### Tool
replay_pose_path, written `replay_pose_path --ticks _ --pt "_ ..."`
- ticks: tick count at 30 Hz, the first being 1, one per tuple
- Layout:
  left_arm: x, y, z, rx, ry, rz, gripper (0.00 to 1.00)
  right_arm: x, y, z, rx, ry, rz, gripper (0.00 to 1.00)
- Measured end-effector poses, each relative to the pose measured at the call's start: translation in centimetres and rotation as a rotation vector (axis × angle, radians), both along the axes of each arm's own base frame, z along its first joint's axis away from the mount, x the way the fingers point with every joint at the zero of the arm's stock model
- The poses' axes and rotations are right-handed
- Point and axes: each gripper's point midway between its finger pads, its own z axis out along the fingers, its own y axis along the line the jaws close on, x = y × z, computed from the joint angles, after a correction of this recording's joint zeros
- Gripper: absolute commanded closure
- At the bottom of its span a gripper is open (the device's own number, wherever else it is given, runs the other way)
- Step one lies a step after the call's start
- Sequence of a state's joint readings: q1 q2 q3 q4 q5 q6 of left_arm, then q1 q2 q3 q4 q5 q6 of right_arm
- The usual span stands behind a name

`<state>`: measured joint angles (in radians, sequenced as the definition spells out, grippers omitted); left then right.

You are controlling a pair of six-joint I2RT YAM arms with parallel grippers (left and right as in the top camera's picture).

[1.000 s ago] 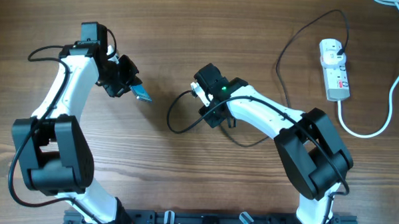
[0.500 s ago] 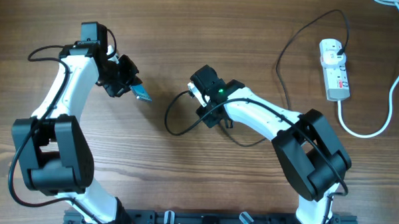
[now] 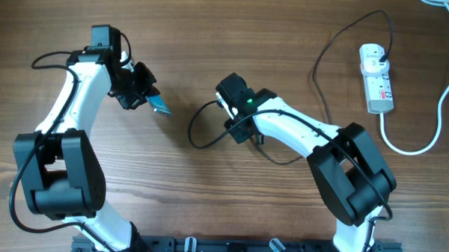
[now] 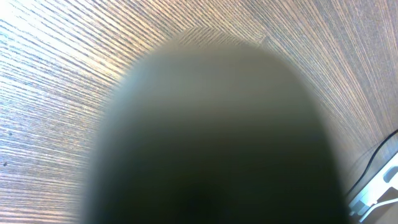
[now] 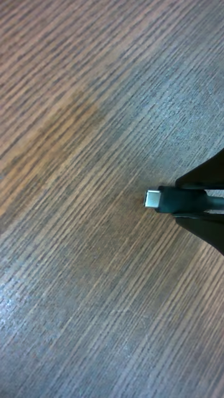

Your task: Plug charger to phone and switch on socket

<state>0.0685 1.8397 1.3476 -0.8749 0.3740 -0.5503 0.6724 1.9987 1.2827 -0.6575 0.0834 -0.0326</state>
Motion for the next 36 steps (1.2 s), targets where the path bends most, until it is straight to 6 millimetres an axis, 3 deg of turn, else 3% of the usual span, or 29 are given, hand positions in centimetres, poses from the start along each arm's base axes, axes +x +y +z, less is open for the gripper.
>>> replay_pose_path --ticks 6,9,14,17,19,21,23,26,29,31,32,36 --pt "0.8 -1.3 0.7 -0.078 -0.043 -0.019 0.96 -1.6 -0.7 0.9 0.026 0.105 -0.024 0.92" --pt "2.2 -3.6 2.6 -0.232 -0.135 -0.071 0.96 -1.4 -0.9 5.6 0.171 0.103 -0.056 0.92" --pt "4.3 -8.1 6.9 -0.48 -0.292 -0.167 0.96 -3.8 -0.4 16.4 0.522 0.089 0.0 0.92" --pt "5.8 -12.5 9.0 -0.534 -0.398 -0.242 0.96 -5.6 -0.3 19.0 0.591 0.108 0.007 0.88" --pt "6.2 -16.5 11.1 -0.585 -0.472 -0.297 0.96 -5.9 -0.3 19.0 0.594 0.13 -0.015 0.93" --pt "6.1 -17.5 11.2 -0.595 -0.462 -0.288 0.96 -6.0 -0.5 18.8 0.585 0.142 -0.053 0.8" --pt "6.3 -16.9 10.5 -0.567 -0.433 -0.246 0.96 -5.7 -0.9 18.6 0.566 0.134 -0.086 0.67" --pt "6.6 -12.8 8.2 -0.489 -0.334 -0.108 0.96 -5.0 -1.1 17.1 0.486 0.115 -0.125 0.61" --pt "7.5 -5.5 7.0 -0.444 -0.301 0.064 0.96 -4.1 0.8 12.6 0.363 0.114 -0.1 0.6" --pt "6.7 -1.9 6.0 -0.421 -0.249 0.136 0.96 -3.1 1.6 8.5 0.256 0.111 -0.091 0.63" --pt "6.3 -1.1 5.7 -0.414 -0.236 0.143 0.96 -3.0 1.5 7.1 0.207 0.121 -0.092 0.64" --pt "5.0 0.0 5.0 -0.384 -0.216 0.11 0.96 0.9 3.4 2.4 0.073 0.072 -0.059 0.76"
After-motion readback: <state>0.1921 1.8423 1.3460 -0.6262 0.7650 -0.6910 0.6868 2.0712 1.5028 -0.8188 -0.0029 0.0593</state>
